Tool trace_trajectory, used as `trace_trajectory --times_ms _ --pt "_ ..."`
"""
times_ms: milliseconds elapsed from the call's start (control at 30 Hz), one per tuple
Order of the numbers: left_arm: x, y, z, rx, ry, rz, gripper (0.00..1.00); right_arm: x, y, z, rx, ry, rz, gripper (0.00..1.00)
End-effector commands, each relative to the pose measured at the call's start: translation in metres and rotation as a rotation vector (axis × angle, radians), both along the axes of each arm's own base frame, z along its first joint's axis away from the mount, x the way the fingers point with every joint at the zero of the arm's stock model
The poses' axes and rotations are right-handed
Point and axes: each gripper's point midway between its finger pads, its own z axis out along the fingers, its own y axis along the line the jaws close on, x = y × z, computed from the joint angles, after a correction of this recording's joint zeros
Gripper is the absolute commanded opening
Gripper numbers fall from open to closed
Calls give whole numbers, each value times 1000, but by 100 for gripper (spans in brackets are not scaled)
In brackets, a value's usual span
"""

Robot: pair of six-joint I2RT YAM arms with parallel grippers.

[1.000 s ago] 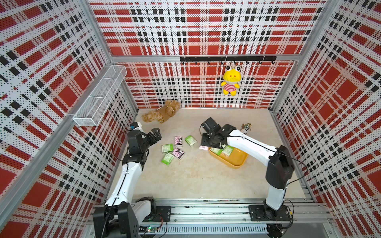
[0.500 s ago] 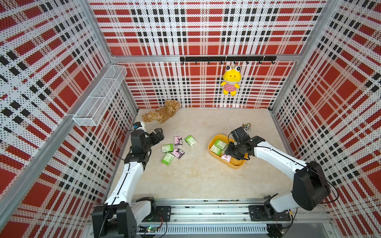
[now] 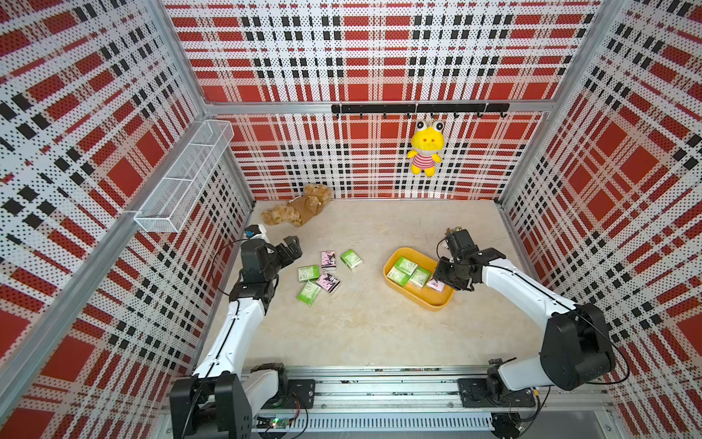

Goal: Put the pocket tissues into the storage box
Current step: Place the pocket tissues in the storage box.

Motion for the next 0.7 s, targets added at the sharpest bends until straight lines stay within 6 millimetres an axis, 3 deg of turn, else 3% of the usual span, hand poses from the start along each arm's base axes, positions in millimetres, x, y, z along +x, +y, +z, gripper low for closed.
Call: trace_trajectory --times_ms 0,367,667 --pt "2 0 2 17 -12 -1 99 -6 -8 -19 -52 42 18 47" --pt "4 1 4 22 -17 -3 99 5 -12 -45 -94 70 23 47" --pt "5 2 10 25 -25 -1 99 19 -13 -53 -126 63 26 49"
